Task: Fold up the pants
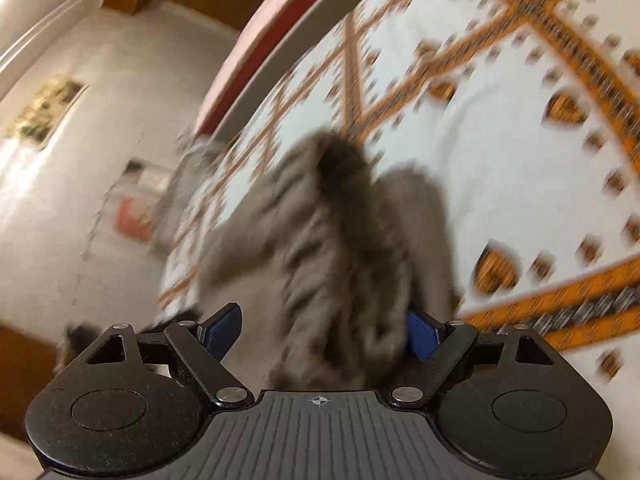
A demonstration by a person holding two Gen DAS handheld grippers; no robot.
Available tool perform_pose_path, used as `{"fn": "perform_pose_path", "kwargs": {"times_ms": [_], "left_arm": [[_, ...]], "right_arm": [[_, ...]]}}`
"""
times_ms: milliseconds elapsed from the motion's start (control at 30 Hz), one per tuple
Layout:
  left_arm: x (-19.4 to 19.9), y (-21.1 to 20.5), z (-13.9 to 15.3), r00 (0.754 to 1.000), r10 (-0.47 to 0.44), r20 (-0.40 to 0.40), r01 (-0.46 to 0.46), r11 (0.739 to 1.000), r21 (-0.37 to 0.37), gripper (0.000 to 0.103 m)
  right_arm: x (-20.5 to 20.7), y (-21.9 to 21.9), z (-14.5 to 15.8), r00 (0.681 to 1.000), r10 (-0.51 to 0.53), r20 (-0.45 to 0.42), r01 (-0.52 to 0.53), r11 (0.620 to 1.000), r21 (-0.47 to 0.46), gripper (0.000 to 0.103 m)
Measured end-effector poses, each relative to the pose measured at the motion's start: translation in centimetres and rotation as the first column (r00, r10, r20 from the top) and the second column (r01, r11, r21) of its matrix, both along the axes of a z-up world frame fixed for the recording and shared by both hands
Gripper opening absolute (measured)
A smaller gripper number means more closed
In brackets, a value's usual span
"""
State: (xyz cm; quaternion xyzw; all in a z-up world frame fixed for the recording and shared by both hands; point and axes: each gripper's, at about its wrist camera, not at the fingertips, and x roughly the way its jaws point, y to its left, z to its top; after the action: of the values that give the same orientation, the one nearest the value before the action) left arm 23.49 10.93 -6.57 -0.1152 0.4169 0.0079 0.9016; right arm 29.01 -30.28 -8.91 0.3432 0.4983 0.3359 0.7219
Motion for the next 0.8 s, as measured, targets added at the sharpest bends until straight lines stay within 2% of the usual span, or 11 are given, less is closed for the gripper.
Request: {"fn": "perform_pose_path", "kwargs": {"times_ms": [67, 100, 133, 167, 333, 433, 500, 567, 600, 667, 800], "left_arm": [[0.1, -0.3, 0.0, 1.0, -0.01, 0.0, 0.01, 1.0, 0.005, 0.096], [0.1, -0.4, -0.1, 1.0, -0.013, -0.002, 0.013, 1.0, 0.006, 0.096], [0.1, -0.6, -0.1, 1.0, -0.016, -0.004, 0.016, 1.0, 0.006, 0.096], [0.1, -0.7, -0.2, 1.0, -0.018, -0.006, 0.018, 1.0, 0.008, 0.096], [-0.1, -0.8, -0.4, 1.0, -0.022, -0.013, 0.022, 1.0, 0.007, 0.096], [-0.1, -0.5, -0.3, 1.0, -0.021, -0.005, 0.021, 1.0, -0.004, 0.097], [0.0, -0.7, -0.2, 1.0, -0.031, 0.002, 0.031, 0.999, -0.011, 0.097], [0.3, -1.1, -0.1, 0.999, -0.044, 0.006, 0.044, 0.999, -0.009, 0.097], [0.3, -1.3, 0.0, 0.999, -0.04, 0.003, 0.04, 0.999, -0.005, 0.097], [0.3, -1.2, 0.0, 1.0, -0.027, -0.001, 0.027, 0.999, -0.019, 0.096], [0.3, -0.7, 0.0, 0.999, -0.048, 0.005, 0.049, 0.994, -0.093, 0.096]], "right_arm": [[0.0, 0.1, -0.2, 1.0, -0.008, 0.018, 0.008, 1.0, 0.0, 0.084], [0.1, -0.1, -0.5, 0.999, -0.045, 0.016, 0.045, 0.999, 0.013, 0.078], [0.4, -0.2, -1.0, 0.996, -0.092, 0.002, 0.092, 0.996, 0.017, 0.059], [0.6, -0.2, -1.4, 0.993, -0.117, -0.013, 0.117, 0.993, 0.017, 0.048], [0.0, -0.1, -0.4, 0.992, -0.119, -0.028, 0.121, 0.988, 0.098, 0.03], [-2.2, -2.3, 1.3, 0.986, -0.165, -0.008, 0.164, 0.972, 0.169, 0.029], [-3.3, -3.4, 0.8, 0.982, -0.189, -0.027, 0.191, 0.973, 0.126, 0.029], [-3.5, -3.3, -1.7, 0.979, -0.184, -0.093, 0.184, 0.983, -0.002, 0.031], [-3.5, -3.4, -2.7, 0.978, -0.183, -0.103, 0.186, 0.983, 0.013, 0.032], [-3.3, -4.0, -2.4, 0.977, -0.182, -0.111, 0.191, 0.979, 0.074, 0.045], [-3.6, -5.2, 0.8, 0.981, -0.186, 0.055, 0.187, 0.982, -0.011, 0.053]]}}
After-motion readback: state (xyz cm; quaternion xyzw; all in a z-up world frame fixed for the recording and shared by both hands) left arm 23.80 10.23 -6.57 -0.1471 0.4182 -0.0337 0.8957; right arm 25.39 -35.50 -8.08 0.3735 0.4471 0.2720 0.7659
